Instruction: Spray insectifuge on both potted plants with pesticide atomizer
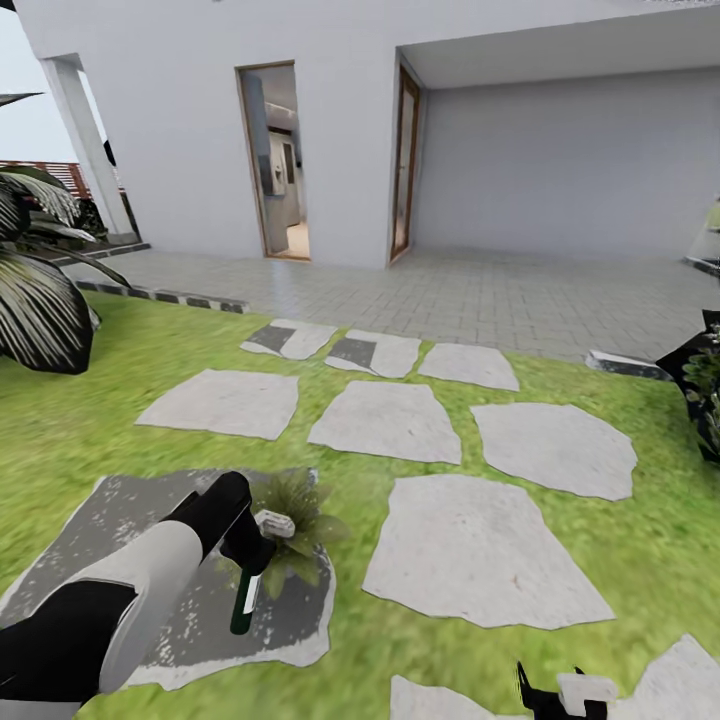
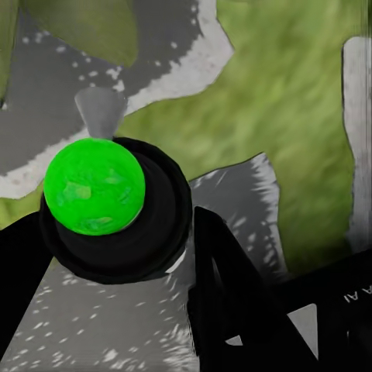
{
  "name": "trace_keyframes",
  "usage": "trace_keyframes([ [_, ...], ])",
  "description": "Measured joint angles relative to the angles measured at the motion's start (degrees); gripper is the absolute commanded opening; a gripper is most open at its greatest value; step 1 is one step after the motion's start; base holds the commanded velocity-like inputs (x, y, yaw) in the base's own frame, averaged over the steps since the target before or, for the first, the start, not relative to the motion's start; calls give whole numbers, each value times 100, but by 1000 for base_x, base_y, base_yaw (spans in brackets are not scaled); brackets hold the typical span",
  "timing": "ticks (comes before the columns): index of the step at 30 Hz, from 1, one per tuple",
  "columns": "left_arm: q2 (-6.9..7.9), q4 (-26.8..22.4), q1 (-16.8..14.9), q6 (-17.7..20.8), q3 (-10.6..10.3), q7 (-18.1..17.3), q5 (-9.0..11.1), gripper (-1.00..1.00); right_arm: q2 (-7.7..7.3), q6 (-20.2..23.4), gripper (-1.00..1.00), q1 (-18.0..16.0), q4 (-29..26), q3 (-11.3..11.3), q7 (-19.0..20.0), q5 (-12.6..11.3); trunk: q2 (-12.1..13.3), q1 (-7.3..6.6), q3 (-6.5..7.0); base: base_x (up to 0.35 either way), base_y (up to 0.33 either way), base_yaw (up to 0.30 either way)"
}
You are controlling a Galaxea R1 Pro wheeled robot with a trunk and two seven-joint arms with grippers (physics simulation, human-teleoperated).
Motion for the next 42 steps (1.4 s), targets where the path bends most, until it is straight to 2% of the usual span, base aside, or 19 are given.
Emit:
trace_keyframes([
  [11, 29, 22, 36, -18, 15, -3, -26, -100, 0, 1, 100, -1, -7, -1, 1, 0, 0, -2, 0, -91, -21, -5],
  [13, 57, 65, 247, -32, 16, -3, -68, -100, 0, 1, 100, -1, -7, 0, 1, 0, 0, -2, -1, 0, 0, 0],
  [18, 106, 79, 458, -45, 12, -2, -67, -100, 0, 1, 100, 0, -7, 0, 1, 0, 0, -2, 0, 0, 0, 0],
  [30, 139, 67, 469, -41, -22, -3, -81, -100, 1, 3, 100, -2, -6, 6, 3, 0, 0, -2, 0, 0, 126, 0],
  [41, 125, 82, 478, -46, -25, 8, -68, -100, 0, 1, 100, -1, -5, 1, 1, 0, 0, -2, 0, 0, 9, 0],
  [42, 136, 81, 568, -50, -30, 13, -81, -100, 0, 1, 100, -1, -6, 2, 2, 0, 0, -2, -1, 0, 0, 0],
])
